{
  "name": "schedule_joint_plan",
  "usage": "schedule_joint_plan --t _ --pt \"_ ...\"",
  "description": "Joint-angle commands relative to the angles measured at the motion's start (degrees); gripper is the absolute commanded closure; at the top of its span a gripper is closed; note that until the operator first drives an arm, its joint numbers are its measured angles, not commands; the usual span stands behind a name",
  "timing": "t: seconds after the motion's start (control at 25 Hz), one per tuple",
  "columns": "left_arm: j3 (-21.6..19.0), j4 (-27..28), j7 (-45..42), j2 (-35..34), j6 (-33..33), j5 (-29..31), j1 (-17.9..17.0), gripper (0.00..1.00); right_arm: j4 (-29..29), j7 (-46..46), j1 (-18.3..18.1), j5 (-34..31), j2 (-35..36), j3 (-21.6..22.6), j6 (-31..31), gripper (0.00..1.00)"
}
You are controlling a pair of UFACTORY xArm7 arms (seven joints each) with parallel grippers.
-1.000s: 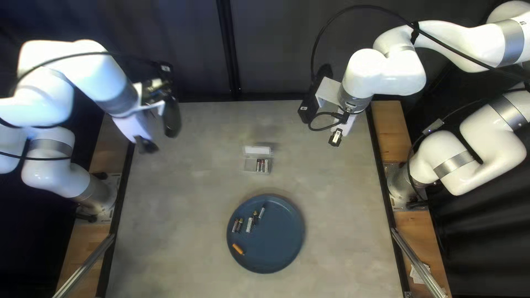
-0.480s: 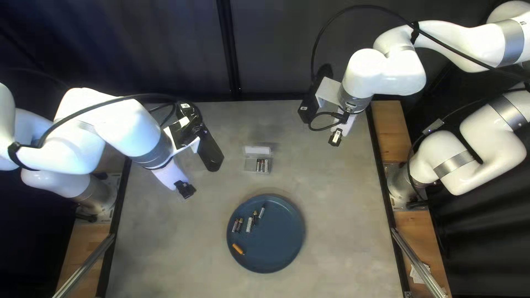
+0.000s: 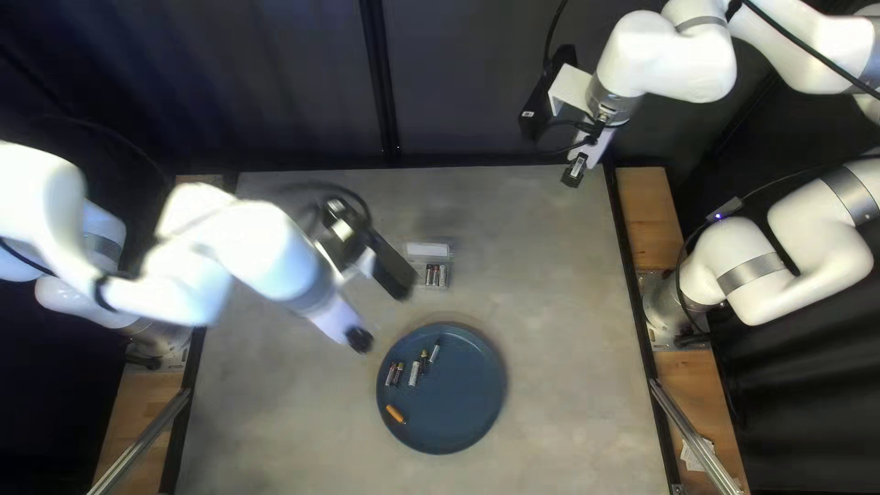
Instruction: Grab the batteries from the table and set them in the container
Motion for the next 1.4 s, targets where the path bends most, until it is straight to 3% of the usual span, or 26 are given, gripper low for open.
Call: schedule_joint_plan --t 0.04,0.2,0.6,0.92,1.4 --pt "0.3 2.6 -3.6 7.1 -4.7 5.0 -1.7 0.00 0.0 0.0 0.0 0.0 0.0 0.0 0.0 0.00" --pt "1.4 11.0 -7.4 16.7 -2.7 7.6 -3.7 0.00 0.0 0.0 0.0 0.0 0.0 0.0 0.0 0.00" --pt "3.6 14.3 -9.6 26.9 -9.4 8.6 -3.2 0.00 0.0 0.0 0.0 0.0 0.0 0.0 0.0 0.00" --pt "3.5 10.5 -6.9 28.1 -14.5 6.9 0.0 0.00 0.0 0.0 0.0 0.0 0.0 0.0 0.0 0.00" --pt "3.5 12.7 -6.7 31.1 -14.7 5.3 1.3 0.00 0.0 0.0 0.0 0.0 0.0 0.0 0.0 0.00"
